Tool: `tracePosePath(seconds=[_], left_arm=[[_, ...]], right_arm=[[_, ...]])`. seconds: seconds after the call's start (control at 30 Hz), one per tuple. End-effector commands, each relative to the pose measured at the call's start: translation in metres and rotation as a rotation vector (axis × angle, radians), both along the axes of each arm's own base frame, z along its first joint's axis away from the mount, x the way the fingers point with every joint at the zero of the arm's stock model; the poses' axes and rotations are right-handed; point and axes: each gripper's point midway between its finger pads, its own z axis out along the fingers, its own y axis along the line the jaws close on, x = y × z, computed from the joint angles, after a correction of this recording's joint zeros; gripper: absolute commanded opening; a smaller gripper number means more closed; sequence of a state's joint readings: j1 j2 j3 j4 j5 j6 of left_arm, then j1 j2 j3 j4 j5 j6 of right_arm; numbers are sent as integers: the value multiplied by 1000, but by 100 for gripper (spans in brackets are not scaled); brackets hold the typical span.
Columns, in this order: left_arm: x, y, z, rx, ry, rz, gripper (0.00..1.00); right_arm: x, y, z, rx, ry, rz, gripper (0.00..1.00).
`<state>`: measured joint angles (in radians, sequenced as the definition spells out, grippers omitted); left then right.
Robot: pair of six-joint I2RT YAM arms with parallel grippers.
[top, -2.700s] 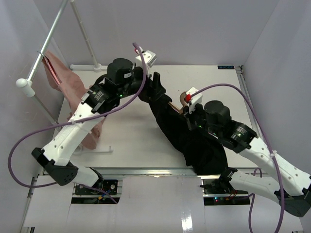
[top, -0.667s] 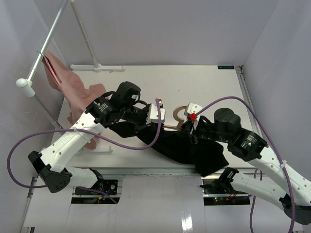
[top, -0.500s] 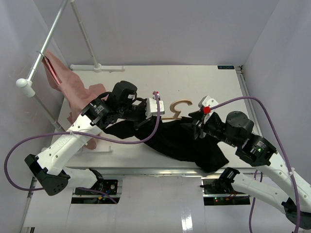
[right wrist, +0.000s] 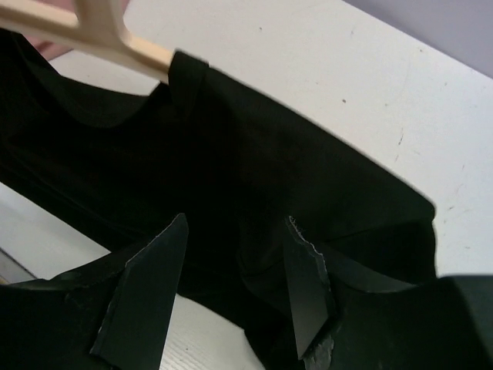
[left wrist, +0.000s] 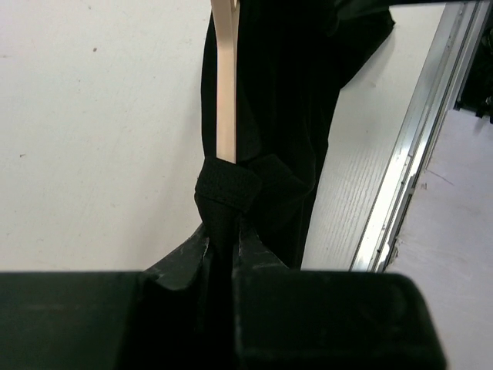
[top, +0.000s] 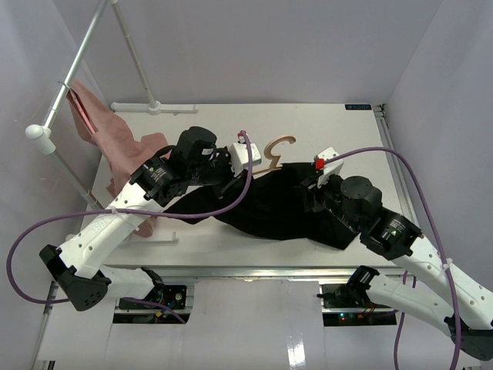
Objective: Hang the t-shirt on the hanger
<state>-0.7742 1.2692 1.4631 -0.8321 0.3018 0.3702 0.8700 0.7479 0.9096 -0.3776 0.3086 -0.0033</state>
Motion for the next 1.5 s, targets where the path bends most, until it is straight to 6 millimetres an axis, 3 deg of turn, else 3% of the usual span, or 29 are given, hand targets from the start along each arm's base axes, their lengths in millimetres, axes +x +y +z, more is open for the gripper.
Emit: tracePosePath(seconds=[0.0,0.2,0.33,0.4,0.57,0.67,0.93,0.97,1.07,1.17,1.27,1.37,1.47], left_arm=[[-2,-1,38,-130,-56,35,0],[-9,0,37,-177,-53,30,0],[-10,5,32,-171,-59,44,0],[-11,10,27,-152,-73,45,0],[-12,24,4,-87,-94,63,0],[-14,30,-4,-68,-95,73,0],[-31,33,1,-98,-115,3,0],[-30,34,0,-98,-115,9,0],[-25,35,1,-94,-116,46,0],[-23,34,2,-93,-103,55,0],[-24,32,3,-97,-87,54,0],[-28,27,2,-104,-60,22,0],[-39,17,2,-128,-21,-49,0]], right_arm=[[10,4,13,82,-37,-41,59],[29,0,3,46,-30,-149,52],[43,-13,10,14,-61,-257,11],[46,-21,17,-10,-76,-297,8],[47,-32,60,-40,-131,-305,8],[51,-34,74,-55,-152,-304,8],[87,-37,62,-114,-60,-226,9],[90,-36,61,-113,-45,-213,14],[88,-33,47,-135,24,-185,49],[78,-34,45,-119,44,-171,55],[57,-24,61,-54,11,-69,56],[34,-2,81,4,-64,128,55],[-5,27,91,47,-133,409,56]])
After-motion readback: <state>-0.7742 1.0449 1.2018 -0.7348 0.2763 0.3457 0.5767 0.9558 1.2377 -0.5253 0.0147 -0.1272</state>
